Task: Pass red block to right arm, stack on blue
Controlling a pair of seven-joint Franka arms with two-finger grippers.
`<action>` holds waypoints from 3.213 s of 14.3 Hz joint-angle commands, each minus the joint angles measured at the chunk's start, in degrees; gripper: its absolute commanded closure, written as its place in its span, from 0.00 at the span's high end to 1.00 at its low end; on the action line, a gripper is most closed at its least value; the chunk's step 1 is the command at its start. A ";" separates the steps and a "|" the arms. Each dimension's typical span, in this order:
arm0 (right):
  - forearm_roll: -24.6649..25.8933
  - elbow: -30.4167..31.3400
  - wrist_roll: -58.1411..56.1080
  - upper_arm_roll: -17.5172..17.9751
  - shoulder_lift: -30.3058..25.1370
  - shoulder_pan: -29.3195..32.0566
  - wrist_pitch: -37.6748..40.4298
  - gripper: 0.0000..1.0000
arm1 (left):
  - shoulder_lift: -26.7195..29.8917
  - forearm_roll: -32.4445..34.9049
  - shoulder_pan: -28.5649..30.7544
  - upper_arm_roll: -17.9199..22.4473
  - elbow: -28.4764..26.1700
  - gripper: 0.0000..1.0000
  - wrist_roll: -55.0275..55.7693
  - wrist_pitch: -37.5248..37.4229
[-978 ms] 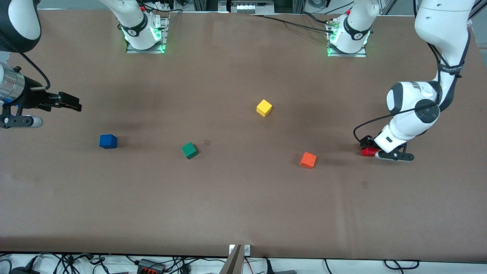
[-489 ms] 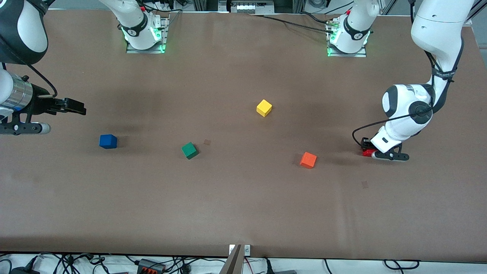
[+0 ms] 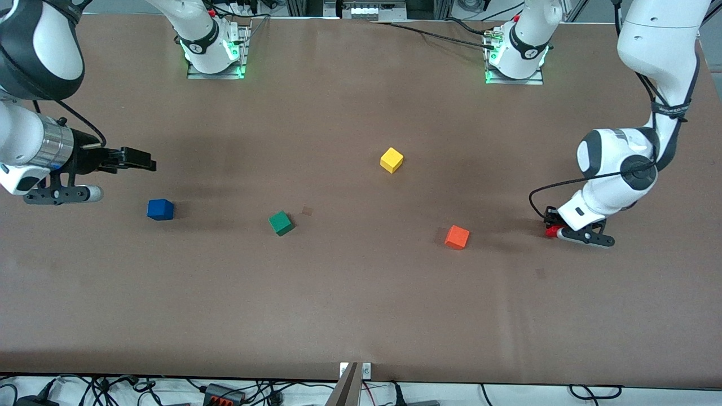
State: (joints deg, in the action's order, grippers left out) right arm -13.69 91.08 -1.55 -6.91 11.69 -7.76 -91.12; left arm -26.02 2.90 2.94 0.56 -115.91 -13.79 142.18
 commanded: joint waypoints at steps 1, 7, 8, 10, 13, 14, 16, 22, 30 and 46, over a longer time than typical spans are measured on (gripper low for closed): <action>-9.57 -1.00 -0.65 -0.21 0.97 0.29 0.77 1.00 | 0.27 -0.61 -0.30 -0.21 10.50 0.10 -1.77 -17.14; -35.93 -0.91 -0.65 -0.21 5.87 0.29 0.16 1.00 | 0.53 -1.23 -0.13 -11.17 29.49 0.12 -3.60 -46.61; -39.98 -0.82 -0.73 -0.21 6.93 0.29 0.42 1.00 | 1.49 -1.31 -0.04 -13.72 30.82 0.11 -3.96 -48.73; -45.53 -0.73 -1.70 -0.21 8.43 0.38 0.86 1.00 | 3.51 -4.54 0.14 -16.55 32.15 0.10 -5.10 -50.33; -50.19 -0.47 -4.07 -0.03 9.75 0.03 0.95 1.00 | 6.06 -19.02 -0.13 -16.91 32.94 0.09 -12.19 -51.39; -52.30 -0.47 -4.16 -0.03 10.28 0.03 1.12 1.00 | 6.33 -22.20 -0.56 -17.35 33.12 0.09 -13.53 -51.48; -57.21 -0.47 -4.16 -0.03 11.86 -0.06 2.87 1.00 | 6.69 -29.92 -0.04 -19.62 33.29 0.09 -16.17 -51.13; -70.59 -0.47 -4.69 0.15 17.31 -0.84 8.67 1.00 | 3.79 -50.39 -1.97 -21.21 32.51 0.07 -45.29 -45.71; -82.37 -0.47 -3.99 0.06 21.44 -5.77 8.86 1.00 | 3.08 -81.00 -3.72 -26.22 26.27 0.04 -82.75 -23.29; -81.33 -0.21 -4.08 -0.47 17.49 -10.52 4.29 1.00 | -2.10 -105.73 -17.44 -26.23 26.26 0.03 -95.81 -6.30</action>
State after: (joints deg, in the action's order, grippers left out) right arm -96.00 89.83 -5.40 -6.77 30.79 -17.61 -86.58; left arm -27.84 -100.64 -14.23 -25.52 -90.24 -107.57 135.29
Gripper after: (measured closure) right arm 0.000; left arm 0.445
